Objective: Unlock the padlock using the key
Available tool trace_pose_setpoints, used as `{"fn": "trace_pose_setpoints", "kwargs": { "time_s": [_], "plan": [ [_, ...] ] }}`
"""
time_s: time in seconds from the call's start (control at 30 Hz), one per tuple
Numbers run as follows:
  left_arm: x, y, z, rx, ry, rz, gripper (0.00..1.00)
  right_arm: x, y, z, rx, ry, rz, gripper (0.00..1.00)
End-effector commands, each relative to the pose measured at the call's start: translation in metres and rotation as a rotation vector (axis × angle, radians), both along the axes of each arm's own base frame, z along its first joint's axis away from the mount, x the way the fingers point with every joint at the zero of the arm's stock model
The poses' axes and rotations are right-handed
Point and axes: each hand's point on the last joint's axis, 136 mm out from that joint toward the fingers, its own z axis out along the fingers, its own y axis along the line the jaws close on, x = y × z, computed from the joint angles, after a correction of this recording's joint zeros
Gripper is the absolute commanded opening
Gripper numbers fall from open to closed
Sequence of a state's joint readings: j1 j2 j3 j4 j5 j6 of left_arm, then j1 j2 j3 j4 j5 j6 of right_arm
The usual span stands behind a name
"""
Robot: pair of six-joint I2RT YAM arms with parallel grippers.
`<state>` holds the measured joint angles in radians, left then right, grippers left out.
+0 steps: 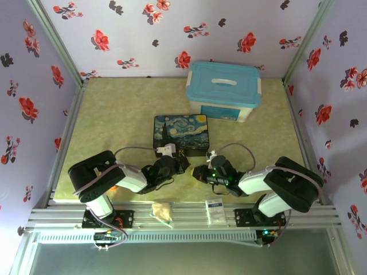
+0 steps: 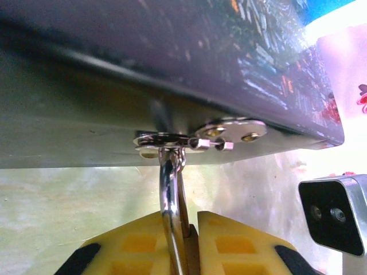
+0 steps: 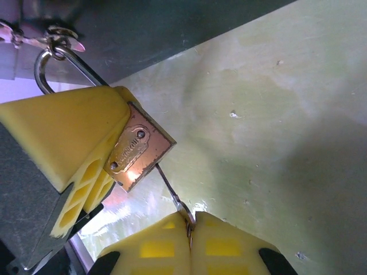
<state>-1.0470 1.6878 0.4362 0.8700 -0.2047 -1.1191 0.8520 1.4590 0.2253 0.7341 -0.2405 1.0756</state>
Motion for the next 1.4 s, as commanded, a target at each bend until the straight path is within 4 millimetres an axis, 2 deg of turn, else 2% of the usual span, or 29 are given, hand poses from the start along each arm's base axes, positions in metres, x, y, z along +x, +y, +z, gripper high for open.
{"fn": "trace_pose_setpoints", "kwargs": {
  "time_s": [0.0, 0.27, 0.5, 0.63, 0.87, 1.0, 1.07, 1.23, 1.3, 1.37],
  "plan": [
    [-0.001, -0.005, 0.007, -0.066, -0.005, -0.016, 0.05, 0.017, 0.004, 0.033, 0.119, -0.076, -0.020, 0.00],
    [0.002, -0.006, 0.012, -0.128, -0.014, -0.007, 0.03, 0.019, 0.016, 0.043, 0.211, -0.037, 0.006, 0.00],
    [0.003, -0.009, 0.020, -0.166, -0.027, -0.008, 0.00, 0.027, 0.028, 0.055, 0.405, 0.016, -0.034, 0.00],
    [0.003, -0.009, 0.020, -0.175, -0.020, -0.006, 0.00, 0.031, 0.032, 0.050, 0.405, 0.017, -0.041, 0.00],
    [0.005, -0.013, 0.022, -0.194, -0.021, -0.001, 0.00, 0.031, 0.043, 0.061, 0.435, 0.008, -0.023, 0.00],
    [0.004, -0.017, 0.026, -0.206, -0.027, -0.016, 0.00, 0.036, 0.030, 0.051, 0.403, 0.001, -0.049, 0.00],
    [0.002, -0.016, 0.024, -0.194, -0.022, -0.020, 0.00, 0.037, 0.026, 0.053, 0.400, -0.017, -0.045, 0.00],
    [-0.002, -0.023, 0.024, -0.225, -0.006, -0.043, 0.00, 0.034, 0.036, 0.058, 0.394, -0.034, 0.026, 0.00],
    [-0.004, -0.024, 0.027, -0.239, -0.006, -0.056, 0.00, 0.039, 0.025, 0.051, 0.380, -0.021, 0.015, 0.00],
    [-0.008, -0.025, 0.029, -0.254, -0.005, -0.070, 0.00, 0.044, 0.017, 0.052, 0.394, -0.023, 0.011, 0.00]
  ]
}}
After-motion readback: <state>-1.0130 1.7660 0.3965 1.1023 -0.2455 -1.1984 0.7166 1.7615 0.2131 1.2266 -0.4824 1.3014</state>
